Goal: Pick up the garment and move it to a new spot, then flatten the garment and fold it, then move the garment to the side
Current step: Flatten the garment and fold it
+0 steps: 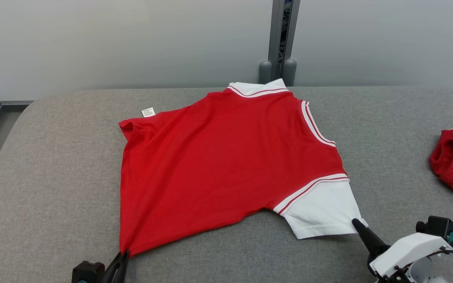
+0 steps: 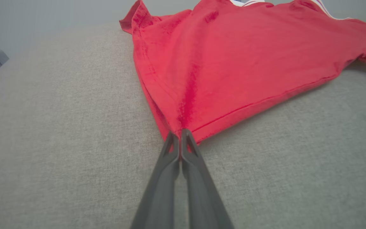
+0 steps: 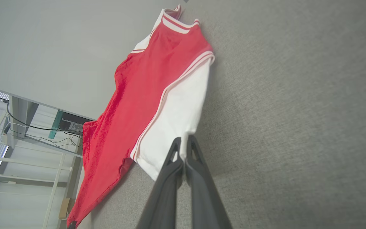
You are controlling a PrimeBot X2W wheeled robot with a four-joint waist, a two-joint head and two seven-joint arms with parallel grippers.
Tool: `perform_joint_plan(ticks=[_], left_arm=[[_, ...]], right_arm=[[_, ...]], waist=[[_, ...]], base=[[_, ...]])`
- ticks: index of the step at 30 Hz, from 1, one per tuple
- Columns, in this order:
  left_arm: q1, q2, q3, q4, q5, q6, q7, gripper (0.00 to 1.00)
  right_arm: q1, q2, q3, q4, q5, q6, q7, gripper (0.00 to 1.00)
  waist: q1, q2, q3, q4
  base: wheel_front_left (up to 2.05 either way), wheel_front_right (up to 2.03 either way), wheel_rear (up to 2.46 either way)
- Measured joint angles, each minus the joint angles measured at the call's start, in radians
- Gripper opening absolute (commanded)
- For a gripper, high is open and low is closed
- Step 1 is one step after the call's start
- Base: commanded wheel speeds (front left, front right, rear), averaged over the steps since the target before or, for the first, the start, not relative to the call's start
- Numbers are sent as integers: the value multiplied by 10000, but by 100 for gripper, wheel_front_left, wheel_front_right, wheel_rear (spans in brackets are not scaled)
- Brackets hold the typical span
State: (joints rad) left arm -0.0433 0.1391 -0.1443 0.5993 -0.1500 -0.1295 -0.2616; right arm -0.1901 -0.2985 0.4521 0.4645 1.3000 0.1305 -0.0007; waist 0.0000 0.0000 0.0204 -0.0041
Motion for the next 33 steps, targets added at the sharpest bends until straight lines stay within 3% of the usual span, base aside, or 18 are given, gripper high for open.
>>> perform_joint_plan(ticks=[8,19,33], left_arm=[[79,-12,-219,132,-345,-2,0,0],[141,163,-142,-863,-263,-2,0,0],[592,656,-775,-1011,182,46,0,0]], right_arm=[[426,82,-947,-640,-240,0,685,0],[843,650,-2569,-1624,-696,0,1668,0],[2033,2086,-5028,-2355,-2353,0,4330,0]], waist=[[0,0,-85,125],[0,0,-151,306],[0,0,31,318]], base=[[0,0,0],[0,0,0],[0,0,0]])
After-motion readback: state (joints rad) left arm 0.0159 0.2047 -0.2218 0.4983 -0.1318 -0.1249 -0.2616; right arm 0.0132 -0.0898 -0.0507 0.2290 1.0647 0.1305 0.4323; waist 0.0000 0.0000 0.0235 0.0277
